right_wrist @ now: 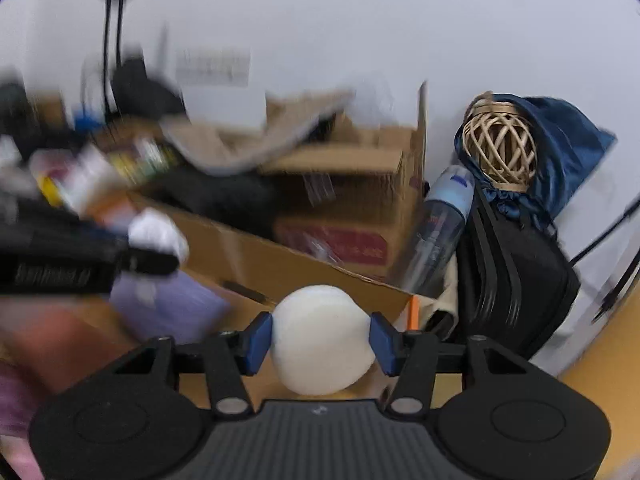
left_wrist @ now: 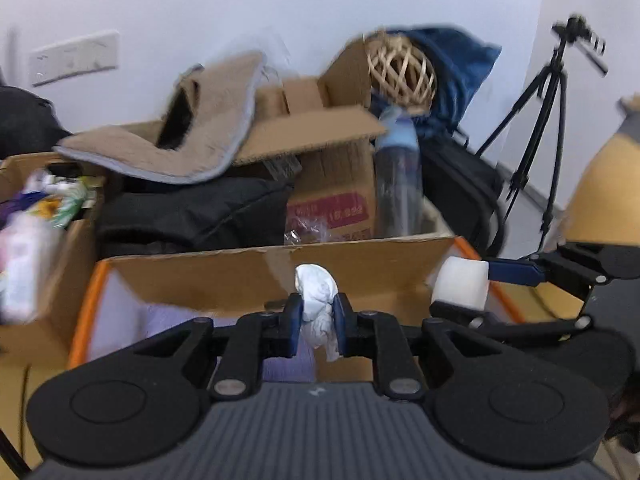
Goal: Organize soft objects
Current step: 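Carry the sock and ball into the cardboard box and open both tools, then move both tools back over the pile of soft items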
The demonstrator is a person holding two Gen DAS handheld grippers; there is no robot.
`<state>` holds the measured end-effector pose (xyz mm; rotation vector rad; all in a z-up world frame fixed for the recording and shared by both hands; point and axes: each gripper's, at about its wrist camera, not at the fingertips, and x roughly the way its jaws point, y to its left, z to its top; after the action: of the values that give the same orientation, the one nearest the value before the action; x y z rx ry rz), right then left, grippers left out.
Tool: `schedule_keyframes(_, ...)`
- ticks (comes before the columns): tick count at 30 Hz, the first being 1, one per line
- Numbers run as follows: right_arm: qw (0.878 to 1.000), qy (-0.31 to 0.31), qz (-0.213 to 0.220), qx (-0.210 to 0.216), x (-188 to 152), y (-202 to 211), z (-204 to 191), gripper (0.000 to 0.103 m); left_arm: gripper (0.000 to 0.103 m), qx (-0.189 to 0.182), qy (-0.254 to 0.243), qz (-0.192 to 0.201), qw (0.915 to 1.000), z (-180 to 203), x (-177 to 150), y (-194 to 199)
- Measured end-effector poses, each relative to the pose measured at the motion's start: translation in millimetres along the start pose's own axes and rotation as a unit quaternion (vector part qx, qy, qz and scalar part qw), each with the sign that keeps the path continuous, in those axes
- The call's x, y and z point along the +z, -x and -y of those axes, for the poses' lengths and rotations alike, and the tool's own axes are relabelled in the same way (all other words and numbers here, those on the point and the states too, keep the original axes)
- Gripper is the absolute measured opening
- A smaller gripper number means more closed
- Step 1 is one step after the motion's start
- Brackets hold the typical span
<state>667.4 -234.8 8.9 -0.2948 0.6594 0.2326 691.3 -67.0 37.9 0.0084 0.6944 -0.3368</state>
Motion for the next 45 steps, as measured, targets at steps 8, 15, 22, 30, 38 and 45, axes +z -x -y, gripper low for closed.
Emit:
schedule_keyframes(8,0.989,0.091,-0.100,-0.055,8.4,-89.1,-17.2,0.063,0.044,0.006,0.080,-0.073,0.9941,-27.7,2.5,-60.1)
schedule_keyframes(15,0.998,0.022,-0.062,-0.006,15.9,-51.6,7.7,0.076,0.060,0.019,0.065,-0.042,0.9968,-31.0,15.8,-13.4)
schedule_keyframes(22,0.999,0.017,-0.018,-0.022,43.5,51.2,19.4,0.076,0.066,0.044,0.036,0.012,0.9983,-33.2,33.0,96.4)
schedule_keyframes(30,0.999,0.011,0.029,-0.024,27.7,183.0,19.1,0.082,0.073,0.088,-0.002,0.089,0.9921,-20.9,-21.6,236.2)
schedule_keyframes(38,0.988,-0.048,0.134,0.055,-106.0,305.6,-21.2,0.086,0.091,0.101,-0.016,0.208,0.9727,12.5,-186.0,370.6)
schedule_keyframes(45,0.980,-0.086,0.167,0.071,-235.5,385.8,-77.8,0.087,0.103,0.182,-0.065,0.259,0.9464,66.9,-327.5,437.3)
